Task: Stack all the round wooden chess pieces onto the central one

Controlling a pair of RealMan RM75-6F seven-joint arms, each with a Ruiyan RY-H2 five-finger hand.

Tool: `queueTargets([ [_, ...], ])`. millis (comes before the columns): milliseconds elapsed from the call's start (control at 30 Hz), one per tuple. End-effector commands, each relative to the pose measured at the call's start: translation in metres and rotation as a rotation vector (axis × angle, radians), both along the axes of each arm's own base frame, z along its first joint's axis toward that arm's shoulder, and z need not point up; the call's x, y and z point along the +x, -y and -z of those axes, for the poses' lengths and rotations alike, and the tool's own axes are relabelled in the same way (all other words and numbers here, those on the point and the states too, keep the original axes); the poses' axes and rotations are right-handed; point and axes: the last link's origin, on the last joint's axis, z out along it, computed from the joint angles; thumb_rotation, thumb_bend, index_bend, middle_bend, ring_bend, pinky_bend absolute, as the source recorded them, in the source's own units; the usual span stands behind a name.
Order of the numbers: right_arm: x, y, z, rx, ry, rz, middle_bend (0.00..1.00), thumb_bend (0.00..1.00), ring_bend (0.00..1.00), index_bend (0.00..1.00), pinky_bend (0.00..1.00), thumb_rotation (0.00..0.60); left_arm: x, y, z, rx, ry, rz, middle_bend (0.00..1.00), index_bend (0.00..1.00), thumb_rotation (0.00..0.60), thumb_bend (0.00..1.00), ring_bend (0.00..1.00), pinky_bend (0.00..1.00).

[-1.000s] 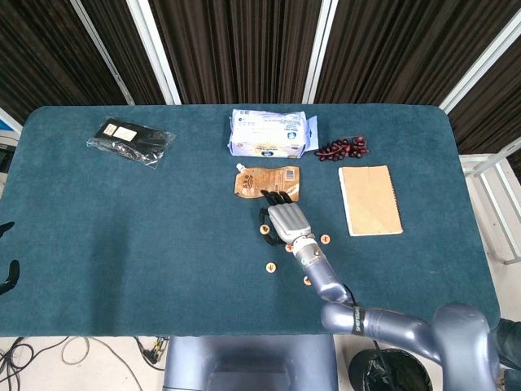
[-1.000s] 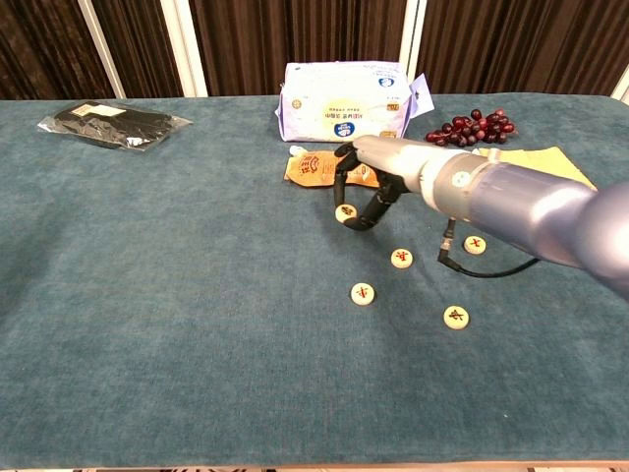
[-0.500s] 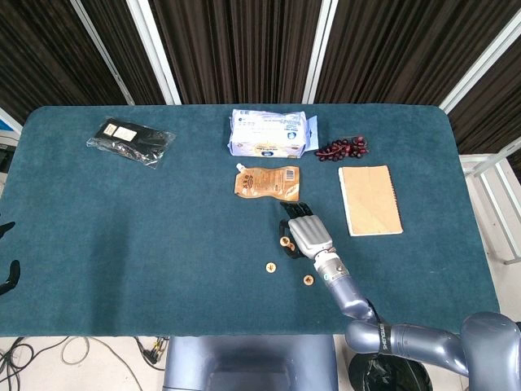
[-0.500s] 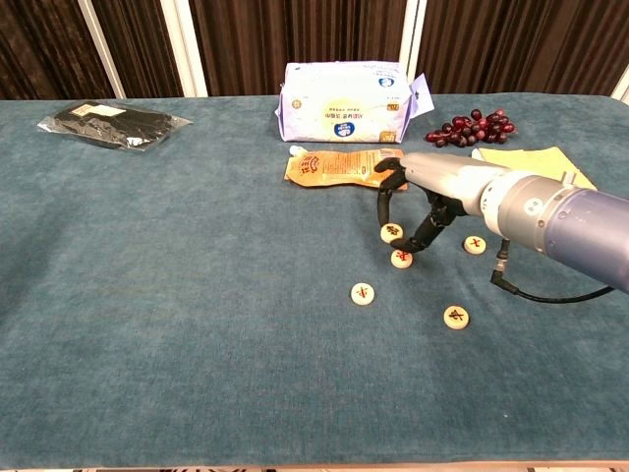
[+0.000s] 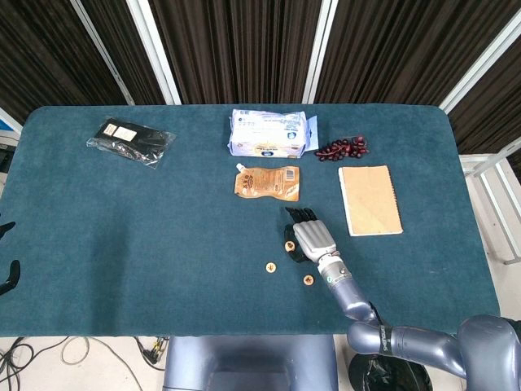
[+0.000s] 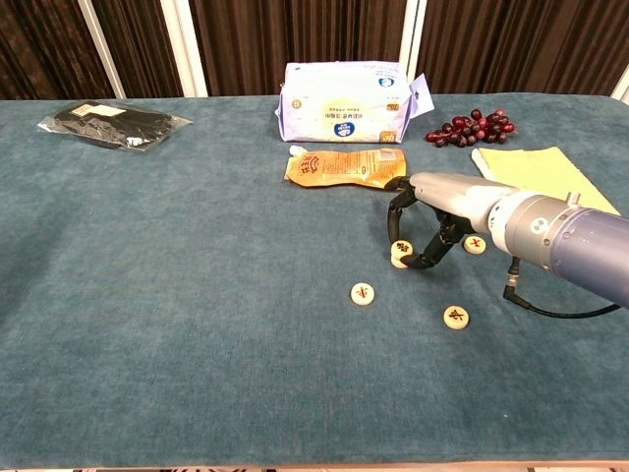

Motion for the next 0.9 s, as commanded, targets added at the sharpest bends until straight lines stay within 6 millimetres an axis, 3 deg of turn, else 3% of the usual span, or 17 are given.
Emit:
queueTargets([
  [33,-0.0002,-0.0004,0.0006,0.001,-0.002,-0.001,0.0,0.41,0.0,0.54,0.0,0.6,-0.0001,-0.0002,-0.0001,0.0,0.001,0.0,0.0,0.16,0.6,0.49,0.0,0.0],
  [900,0.0002,0.0005,0.0024,0.003,0.002,0.006,0.0,0.41,0.0,0.54,0.0,0.6,0.0001,-0.0006,0.0,0.001,-0.002,0.001,0.0,0.16,0.6,0.49,0.0,0.0],
])
